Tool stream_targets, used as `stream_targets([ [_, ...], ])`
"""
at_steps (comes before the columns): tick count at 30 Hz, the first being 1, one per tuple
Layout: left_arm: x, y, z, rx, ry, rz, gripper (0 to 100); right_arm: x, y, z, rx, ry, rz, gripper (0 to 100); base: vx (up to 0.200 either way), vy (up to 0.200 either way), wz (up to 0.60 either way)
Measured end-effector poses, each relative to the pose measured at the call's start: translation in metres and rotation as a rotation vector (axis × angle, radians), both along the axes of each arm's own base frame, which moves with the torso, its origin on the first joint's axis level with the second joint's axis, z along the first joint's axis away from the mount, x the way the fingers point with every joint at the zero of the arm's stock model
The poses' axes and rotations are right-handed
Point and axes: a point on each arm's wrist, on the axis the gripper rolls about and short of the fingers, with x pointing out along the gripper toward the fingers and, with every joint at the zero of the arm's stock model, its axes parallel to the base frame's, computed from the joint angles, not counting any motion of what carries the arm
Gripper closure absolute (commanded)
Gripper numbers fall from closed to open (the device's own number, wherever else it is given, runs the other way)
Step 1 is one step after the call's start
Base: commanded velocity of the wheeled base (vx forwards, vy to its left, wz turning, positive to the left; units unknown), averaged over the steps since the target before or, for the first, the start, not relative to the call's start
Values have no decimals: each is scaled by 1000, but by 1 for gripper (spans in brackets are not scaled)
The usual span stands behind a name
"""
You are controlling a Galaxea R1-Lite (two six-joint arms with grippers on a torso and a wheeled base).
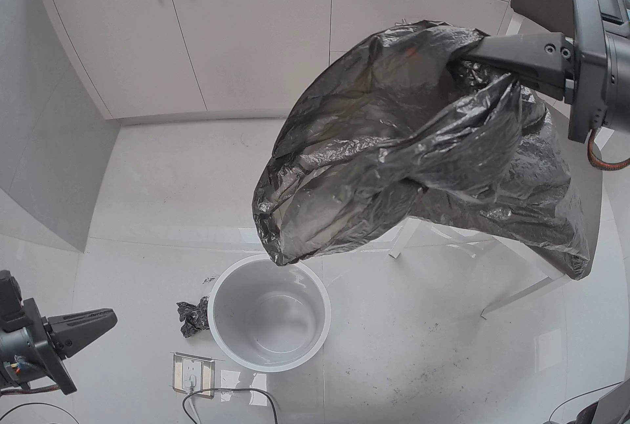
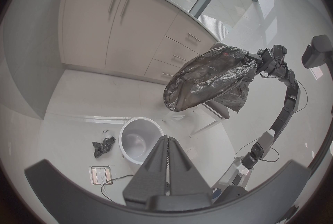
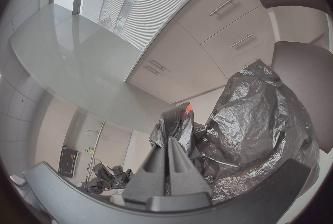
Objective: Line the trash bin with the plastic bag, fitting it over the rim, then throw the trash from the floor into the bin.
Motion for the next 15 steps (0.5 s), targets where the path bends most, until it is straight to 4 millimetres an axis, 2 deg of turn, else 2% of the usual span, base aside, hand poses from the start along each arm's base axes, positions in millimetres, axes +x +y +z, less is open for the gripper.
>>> stream_targets([
  [7, 25, -14, 10, 18, 34, -43, 100, -3, 13, -2, -33, -16, 40, 100, 0, 0, 0],
  [8, 29, -16, 11, 17, 35, -45, 0, -4, 13, -2, -34, -18, 42, 100, 0, 0, 0],
  [15, 56, -31, 10, -70, 123, -23, 0, -12, 10, 3, -22, -36, 51, 100, 0, 0, 0],
])
